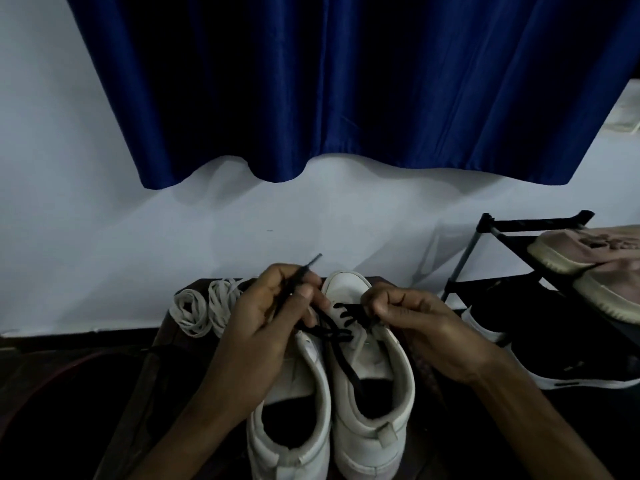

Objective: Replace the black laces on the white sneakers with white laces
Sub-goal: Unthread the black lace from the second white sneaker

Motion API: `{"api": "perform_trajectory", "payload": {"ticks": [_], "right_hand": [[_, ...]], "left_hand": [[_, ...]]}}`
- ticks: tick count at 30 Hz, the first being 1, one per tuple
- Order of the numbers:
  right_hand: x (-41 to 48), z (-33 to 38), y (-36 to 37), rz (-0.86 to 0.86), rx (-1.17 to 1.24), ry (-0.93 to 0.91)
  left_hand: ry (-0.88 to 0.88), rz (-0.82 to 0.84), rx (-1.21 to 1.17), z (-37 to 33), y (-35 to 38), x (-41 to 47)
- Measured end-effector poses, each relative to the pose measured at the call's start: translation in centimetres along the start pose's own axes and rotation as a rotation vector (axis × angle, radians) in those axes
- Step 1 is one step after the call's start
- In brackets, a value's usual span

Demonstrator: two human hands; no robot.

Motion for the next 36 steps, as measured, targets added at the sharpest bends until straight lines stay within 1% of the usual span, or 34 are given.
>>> {"api": "perform_trajectory", "payload": {"ticks": [2,3,5,6,8,10,11,13,16,20,23,26,30,31,32,33,35,36], "right_hand": [[0.1,-0.2,0.1,-0.029,0.017,0.024],[0.1,-0.3,0.1,-0.048,0.028,0.029],[0.2,-0.8,-0.1,-0.108,0.088,0.041],[0.3,-1.1,-0.3,-0.14,0.145,0.055],[0.4,-1.7,-0.5,-0.157,0.251,0.078],[0.4,-1.8,-0.8,-0.156,0.233,0.074],[0.4,-1.5,-0.9,-0.143,0.185,0.061],[0.1,-0.3,-0.8,-0.06,0.026,0.032],[-0.2,1.9,-0.3,0.071,-0.318,-0.021],[-0.3,4.1,0.3,0.159,-0.7,-0.079],[-0.6,5.2,1.1,0.234,-0.9,-0.139],[-0.8,5.7,1.4,0.294,-1.085,-0.152],[-0.8,5.1,2.0,0.322,-1.201,-0.211],[-0.8,4.6,2.2,0.33,-1.205,-0.221],[-0.7,4.1,2.2,0.322,-1.16,-0.23],[-0.7,3.7,2.2,0.282,-1.046,-0.232],[-0.8,3.1,1.5,0.112,-0.669,-0.202],[-0.9,2.8,1.1,-0.012,-0.455,-0.172]], "left_hand": [[0.061,0.025,-0.132,-1.2,-0.3,-0.6],[0.108,0.055,-0.16,-1.8,-0.4,-0.8],[0.167,0.096,-0.136,-2.4,-0.4,-0.9],[0.166,0.1,-0.071,-2.4,-0.2,-0.8],[0.108,0.103,0.159,-1.7,0.4,-0.4],[0.017,0.168,0.44,-0.7,1.3,-0.2],[-0.004,0.195,0.558,-0.2,1.5,-0.2],[0.004,0.197,0.714,0.0,1.9,-0.2],[0.071,0.172,0.838,-0.3,2.3,-0.3],[0.096,0.145,0.944,0.0,2.8,-0.3],[0.115,0.095,0.925,0.4,2.9,-0.2],[0.088,0.082,0.861,0.6,2.8,-0.2],[0.062,0.077,0.795,0.8,2.8,-0.2],[0.053,0.077,0.782,0.8,2.8,-0.2],[0.043,0.075,0.766,0.8,2.8,-0.2],[0.032,0.071,0.751,0.9,2.7,-0.2],[0.011,0.064,0.724,0.8,2.6,-0.3],[0.007,0.062,0.716,0.7,2.6,-0.3]]}}
Point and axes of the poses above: each hand's wrist, its own x-axis towards the middle knuckle, its own y-axis out of the palm, z = x × y, the point moved 2 cm from there along x, towards the middle knuckle, and after that the axes turned 13 degrees about -y, right-handed, at the moved point
